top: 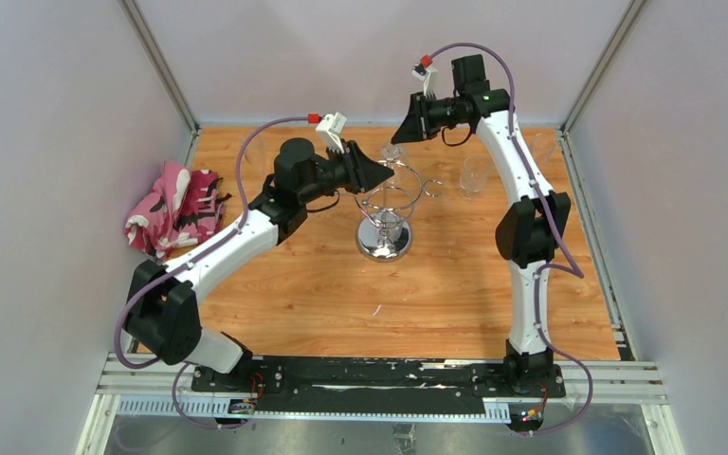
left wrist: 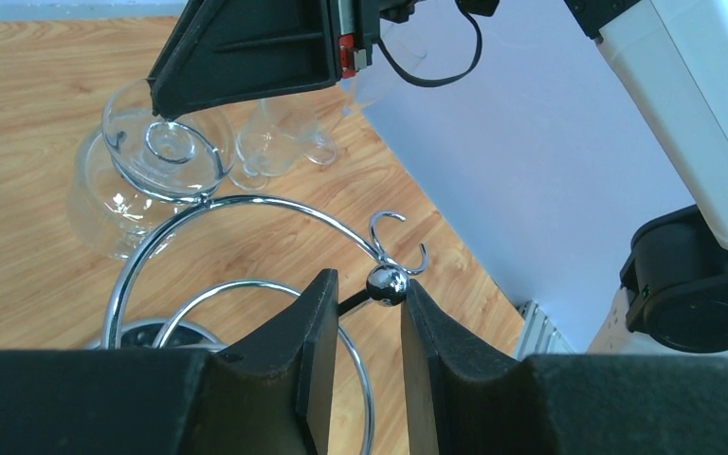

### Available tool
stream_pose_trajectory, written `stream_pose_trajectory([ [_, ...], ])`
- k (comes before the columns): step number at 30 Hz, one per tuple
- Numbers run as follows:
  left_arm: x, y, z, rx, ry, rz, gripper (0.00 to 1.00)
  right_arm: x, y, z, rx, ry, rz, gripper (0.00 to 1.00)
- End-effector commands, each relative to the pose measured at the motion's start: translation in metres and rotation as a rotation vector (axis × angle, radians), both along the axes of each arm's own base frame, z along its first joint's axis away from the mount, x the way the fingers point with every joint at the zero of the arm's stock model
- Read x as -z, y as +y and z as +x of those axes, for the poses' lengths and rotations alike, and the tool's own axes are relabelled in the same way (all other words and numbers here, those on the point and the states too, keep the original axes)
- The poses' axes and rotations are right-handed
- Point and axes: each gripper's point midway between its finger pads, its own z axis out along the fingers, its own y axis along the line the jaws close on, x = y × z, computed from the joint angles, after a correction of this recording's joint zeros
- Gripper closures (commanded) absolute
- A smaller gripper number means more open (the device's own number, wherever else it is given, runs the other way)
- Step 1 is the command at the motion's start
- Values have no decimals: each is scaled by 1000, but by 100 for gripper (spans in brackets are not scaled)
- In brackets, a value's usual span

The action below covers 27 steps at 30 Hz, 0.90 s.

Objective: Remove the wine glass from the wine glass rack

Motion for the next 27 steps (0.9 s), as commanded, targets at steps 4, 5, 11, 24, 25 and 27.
stream_pose_trajectory([
  [4,52,-5,-6,18,192,61,100,-3,7,-24,-69,56,33,100],
  [5,52,-5,-6,18,191,61,100,-2,8,-28,-83,65,44,100],
  [11,54,-7,-5,22,192,63,100,-12,14,-40,-126,150,179,100],
  [24,57,-9,-3,35,197,63,100,-14,0,-8,8,355,358,100],
  [25,58,-10,-3,40,199,63,100,-15,-1,-4,11,352,377,100],
  [27,58,-11,-3,47,201,56,100,-17,-4,0,29,368,397,100],
])
